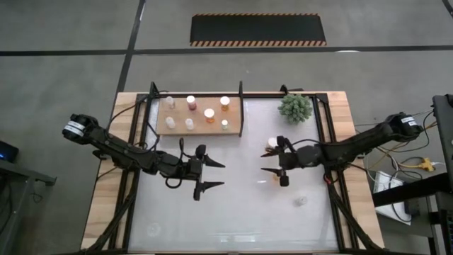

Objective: Pick and place medicine bottles onto shelf by color
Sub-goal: Put the top orange pill bottle on the shelf

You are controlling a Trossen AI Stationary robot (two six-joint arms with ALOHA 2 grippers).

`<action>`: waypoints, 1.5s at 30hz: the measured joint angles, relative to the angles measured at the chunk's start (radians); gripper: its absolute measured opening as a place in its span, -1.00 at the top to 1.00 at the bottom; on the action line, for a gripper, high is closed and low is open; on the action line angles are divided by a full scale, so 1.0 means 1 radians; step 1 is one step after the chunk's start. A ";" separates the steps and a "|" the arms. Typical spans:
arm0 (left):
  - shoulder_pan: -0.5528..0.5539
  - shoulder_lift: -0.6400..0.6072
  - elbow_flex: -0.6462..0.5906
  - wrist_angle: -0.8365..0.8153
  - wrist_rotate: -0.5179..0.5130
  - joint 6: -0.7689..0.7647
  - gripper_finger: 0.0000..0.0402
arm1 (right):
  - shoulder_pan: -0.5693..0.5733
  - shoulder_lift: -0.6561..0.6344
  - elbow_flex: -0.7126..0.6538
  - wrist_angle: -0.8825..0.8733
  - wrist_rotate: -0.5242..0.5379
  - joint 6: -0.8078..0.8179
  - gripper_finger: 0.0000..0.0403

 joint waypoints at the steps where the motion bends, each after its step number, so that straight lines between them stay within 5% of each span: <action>1: 0.000 0.000 0.000 0.000 0.000 0.005 -0.27 | 0.001 0.000 -0.027 0.082 0.000 -0.020 -0.05; 6: 0.000 0.000 0.000 0.000 0.000 0.051 -0.27 | 0.001 -0.002 -0.105 0.432 -0.004 -0.013 0.03; 11: 0.002 0.000 0.000 0.000 -0.001 0.076 -0.27 | 0.001 -0.002 -0.109 0.490 -0.005 0.017 0.03; 22: 0.002 0.000 0.000 0.000 -0.008 0.077 -0.27 | 0.001 0.003 -0.079 0.429 -0.004 -0.013 0.38; 33: 0.002 0.000 -0.002 0.000 -0.010 0.077 -0.27 | 0.001 0.006 -0.054 0.377 -0.002 -0.011 0.50; 41: 0.002 0.000 -0.002 0.000 -0.012 0.076 -0.27 | 0.001 0.011 -0.041 0.330 0.124 -0.044 0.55; 45: 0.002 0.000 -0.002 -0.001 -0.018 0.087 -0.27 | -0.015 0.007 0.039 0.104 0.317 0.185 0.57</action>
